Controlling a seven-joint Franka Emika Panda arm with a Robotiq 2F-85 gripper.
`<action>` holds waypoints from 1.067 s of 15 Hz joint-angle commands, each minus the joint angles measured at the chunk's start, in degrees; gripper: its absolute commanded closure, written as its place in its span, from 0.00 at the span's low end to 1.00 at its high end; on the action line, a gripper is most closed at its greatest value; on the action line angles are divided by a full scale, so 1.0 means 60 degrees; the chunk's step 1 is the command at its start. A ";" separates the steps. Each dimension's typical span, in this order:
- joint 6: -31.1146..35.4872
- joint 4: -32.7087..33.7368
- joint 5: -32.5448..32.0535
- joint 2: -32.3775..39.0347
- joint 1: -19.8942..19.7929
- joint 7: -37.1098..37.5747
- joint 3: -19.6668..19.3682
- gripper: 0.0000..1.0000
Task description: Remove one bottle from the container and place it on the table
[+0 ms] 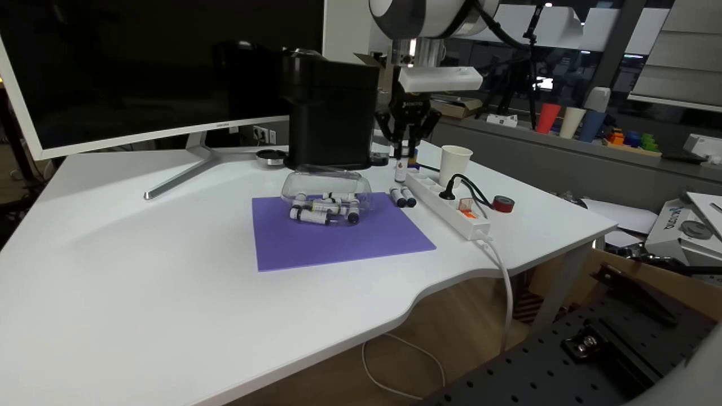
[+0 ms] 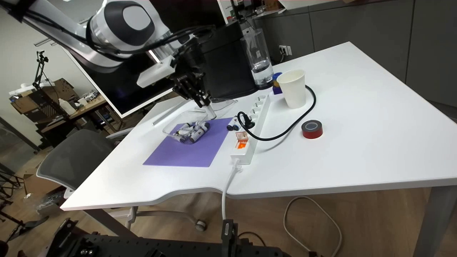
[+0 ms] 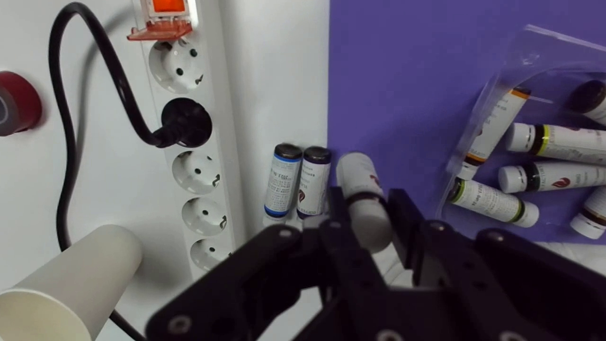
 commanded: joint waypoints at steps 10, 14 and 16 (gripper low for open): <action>0.1396 0.0401 0.1275 0.1754 -0.0165 -0.1108 0.0656 0.93; 0.1348 0.0472 0.1260 0.1775 -0.0119 -0.1070 0.0629 0.40; 0.1352 0.0408 0.1215 0.1657 -0.0061 -0.1016 0.0575 0.27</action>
